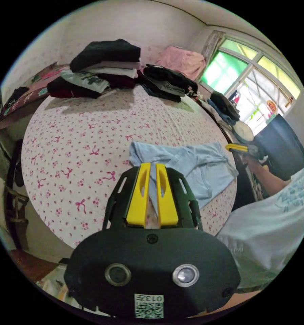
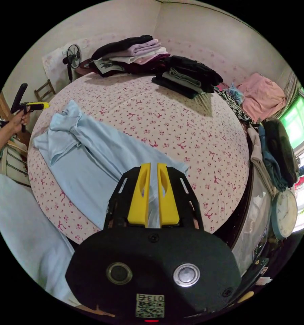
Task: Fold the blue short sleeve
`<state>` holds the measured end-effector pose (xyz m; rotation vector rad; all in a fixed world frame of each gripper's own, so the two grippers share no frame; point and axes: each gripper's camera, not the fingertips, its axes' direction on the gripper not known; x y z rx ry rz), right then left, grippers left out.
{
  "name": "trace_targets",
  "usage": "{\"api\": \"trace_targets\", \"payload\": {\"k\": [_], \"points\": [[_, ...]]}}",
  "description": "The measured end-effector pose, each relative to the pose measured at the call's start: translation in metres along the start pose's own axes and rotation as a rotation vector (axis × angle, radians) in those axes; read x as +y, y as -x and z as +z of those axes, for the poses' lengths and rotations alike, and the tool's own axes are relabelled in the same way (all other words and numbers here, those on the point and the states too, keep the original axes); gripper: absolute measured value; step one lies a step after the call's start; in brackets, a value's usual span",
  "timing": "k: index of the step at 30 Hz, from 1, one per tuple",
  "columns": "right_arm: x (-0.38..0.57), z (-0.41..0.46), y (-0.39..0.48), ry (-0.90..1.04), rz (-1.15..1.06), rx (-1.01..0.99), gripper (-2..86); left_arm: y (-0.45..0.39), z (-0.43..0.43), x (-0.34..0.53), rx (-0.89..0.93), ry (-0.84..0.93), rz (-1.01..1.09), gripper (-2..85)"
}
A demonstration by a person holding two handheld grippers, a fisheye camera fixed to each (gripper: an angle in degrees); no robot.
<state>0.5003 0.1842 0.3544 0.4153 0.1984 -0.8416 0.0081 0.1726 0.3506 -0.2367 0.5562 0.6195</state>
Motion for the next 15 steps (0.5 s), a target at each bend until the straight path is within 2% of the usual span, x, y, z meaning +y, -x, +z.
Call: {"api": "trace_targets", "payload": {"k": [2,8,10,15], "points": [[-0.01,0.01,-0.016,0.018,0.07,-0.024,5.1,0.006,0.011,-0.016,-0.054,0.007,-0.005,7.9],[-0.013,0.032,-0.062,0.103,0.206,-0.086,9.3,0.01,0.066,-0.053,-0.082,0.174,0.085,10.1],[-0.011,0.038,-0.072,0.126,0.227,-0.126,9.7,0.007,0.085,-0.055,-0.083,0.247,0.116,6.5],[-0.016,0.05,-0.073,0.142,0.216,-0.124,6.3,-0.001,0.084,-0.049,-0.184,0.221,0.132,1.0]]}}
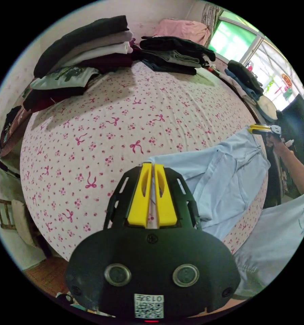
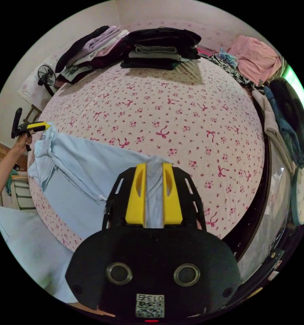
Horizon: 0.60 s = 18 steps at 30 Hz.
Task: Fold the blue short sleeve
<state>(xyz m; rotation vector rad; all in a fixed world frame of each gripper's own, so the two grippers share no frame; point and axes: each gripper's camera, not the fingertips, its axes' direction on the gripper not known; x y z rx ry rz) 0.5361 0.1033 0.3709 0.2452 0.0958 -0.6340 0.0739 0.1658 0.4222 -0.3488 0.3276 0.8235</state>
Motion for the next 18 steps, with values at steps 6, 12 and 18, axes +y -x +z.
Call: {"api": "trace_targets", "payload": {"k": [6,12,18], "points": [[-0.004,-0.001,0.003,-0.009,-0.033,0.083,3.0,0.004,-0.01,0.03,-0.056,-0.122,-0.123,0.6],[-0.002,-0.004,-0.012,-0.027,0.056,0.02,6.0,0.02,-0.01,0.037,0.001,-0.136,-0.244,2.9],[0.012,-0.039,0.002,-0.124,0.004,-0.057,7.4,0.009,-0.043,0.055,0.08,-0.206,-0.173,7.2]]}}
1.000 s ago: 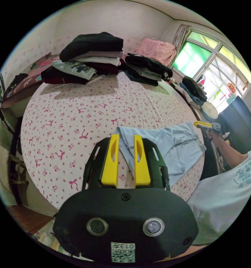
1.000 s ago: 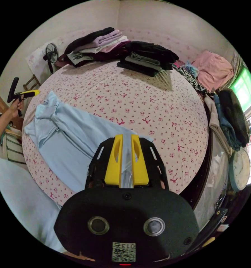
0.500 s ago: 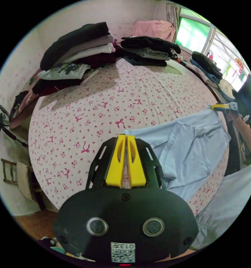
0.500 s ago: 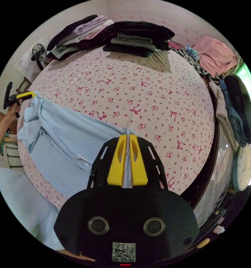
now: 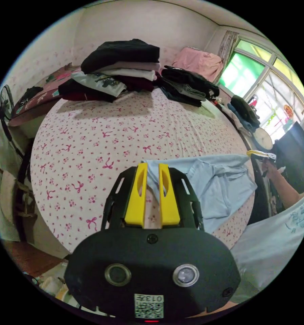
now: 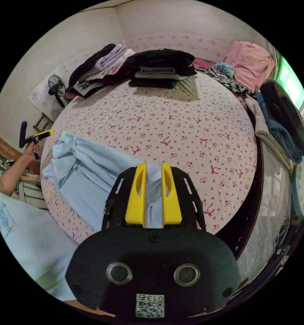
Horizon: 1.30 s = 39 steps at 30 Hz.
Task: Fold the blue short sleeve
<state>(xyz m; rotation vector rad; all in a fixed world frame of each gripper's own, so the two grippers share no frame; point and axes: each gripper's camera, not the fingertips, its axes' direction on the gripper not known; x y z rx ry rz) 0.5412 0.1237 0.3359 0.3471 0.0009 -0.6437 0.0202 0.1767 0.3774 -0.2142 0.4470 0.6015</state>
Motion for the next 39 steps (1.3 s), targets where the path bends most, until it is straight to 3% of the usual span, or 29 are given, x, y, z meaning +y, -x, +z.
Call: {"api": "trace_targets", "payload": {"k": [3,7,11,13,17,21,24,28,31,34,39], "points": [[0.007,0.007,0.032,0.045,-0.116,0.081,7.1,-0.022,0.005,0.011,0.039,0.044,0.052,8.2],[0.01,0.016,0.026,0.008,0.017,0.27,5.6,-0.041,0.022,0.022,0.012,0.109,0.076,7.6],[-0.003,0.013,0.003,0.032,0.138,0.134,6.0,-0.062,0.022,0.012,0.046,0.079,0.135,7.4],[-0.008,0.016,0.005,0.031,0.13,0.079,5.9,-0.093,0.032,0.001,0.078,0.112,0.271,7.5],[-0.024,0.044,0.02,0.09,0.095,0.023,5.3,-0.132,0.058,-0.009,-0.002,0.188,0.41,8.0],[-0.031,0.058,0.022,0.132,0.116,0.095,2.7,-0.131,0.079,-0.014,0.046,0.291,0.375,7.7],[-0.027,0.045,0.016,0.1,0.17,0.203,2.7,-0.12,0.065,-0.009,-0.003,0.259,0.357,7.9],[-0.026,0.035,0.042,0.033,0.069,0.11,3.2,-0.091,0.041,0.0,-0.025,0.156,0.202,8.9],[-0.029,0.048,0.08,0.036,-0.054,0.08,3.7,-0.078,0.048,0.005,-0.017,0.216,0.139,8.9],[-0.031,0.08,0.098,0.186,-0.093,0.122,3.3,-0.078,0.053,0.009,-0.073,0.249,0.17,8.0],[-0.046,0.064,0.097,0.097,-0.069,0.205,1.7,-0.062,0.03,0.021,-0.11,0.2,0.141,7.6]]}}
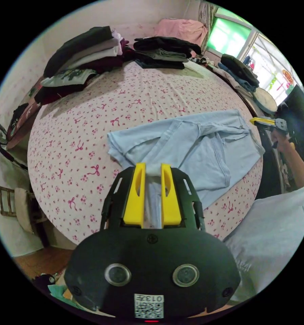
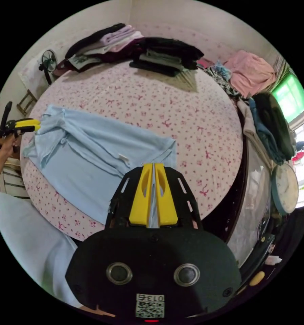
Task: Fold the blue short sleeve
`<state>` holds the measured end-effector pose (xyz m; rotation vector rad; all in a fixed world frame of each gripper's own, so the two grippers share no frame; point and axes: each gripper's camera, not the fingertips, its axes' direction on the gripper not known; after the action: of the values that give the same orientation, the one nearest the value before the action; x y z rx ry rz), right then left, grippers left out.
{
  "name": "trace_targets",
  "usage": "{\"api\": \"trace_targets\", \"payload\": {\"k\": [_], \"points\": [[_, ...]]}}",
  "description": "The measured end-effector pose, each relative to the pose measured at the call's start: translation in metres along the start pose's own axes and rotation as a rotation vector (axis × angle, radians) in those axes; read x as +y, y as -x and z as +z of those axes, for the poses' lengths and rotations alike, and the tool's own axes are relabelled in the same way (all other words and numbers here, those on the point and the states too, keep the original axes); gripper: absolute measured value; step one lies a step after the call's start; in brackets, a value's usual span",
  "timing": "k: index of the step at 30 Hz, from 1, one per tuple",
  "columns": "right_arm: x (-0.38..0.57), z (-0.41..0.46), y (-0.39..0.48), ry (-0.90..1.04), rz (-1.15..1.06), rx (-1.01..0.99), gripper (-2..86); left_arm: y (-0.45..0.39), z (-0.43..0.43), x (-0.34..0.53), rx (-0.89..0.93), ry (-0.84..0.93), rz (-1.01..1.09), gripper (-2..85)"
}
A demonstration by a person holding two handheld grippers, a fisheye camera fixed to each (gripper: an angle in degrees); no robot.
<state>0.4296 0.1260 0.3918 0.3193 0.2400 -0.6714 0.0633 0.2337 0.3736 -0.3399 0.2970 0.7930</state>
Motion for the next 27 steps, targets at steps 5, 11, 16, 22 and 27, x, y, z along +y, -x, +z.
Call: {"api": "trace_targets", "payload": {"k": [5,11,16,22,27], "points": [[-0.058,-0.012,0.052,-0.117,-0.188,-0.232,3.2,0.022,-0.013,-0.006,0.052,-0.099,-0.059,7.4],[-0.142,0.015,0.137,-0.079,-0.352,-0.523,6.1,0.034,0.02,-0.026,0.033,0.083,-0.008,5.3],[-0.181,0.044,0.175,-0.015,-0.376,-0.52,7.1,0.046,-0.001,-0.028,0.055,-0.072,-0.039,5.9],[-0.199,0.079,0.2,0.126,-0.38,-0.5,3.3,0.061,0.021,-0.037,0.155,0.012,-0.058,5.5],[-0.181,0.059,0.179,0.027,-0.201,-0.619,1.6,0.08,0.017,-0.029,0.18,-0.045,-0.148,5.5]]}}
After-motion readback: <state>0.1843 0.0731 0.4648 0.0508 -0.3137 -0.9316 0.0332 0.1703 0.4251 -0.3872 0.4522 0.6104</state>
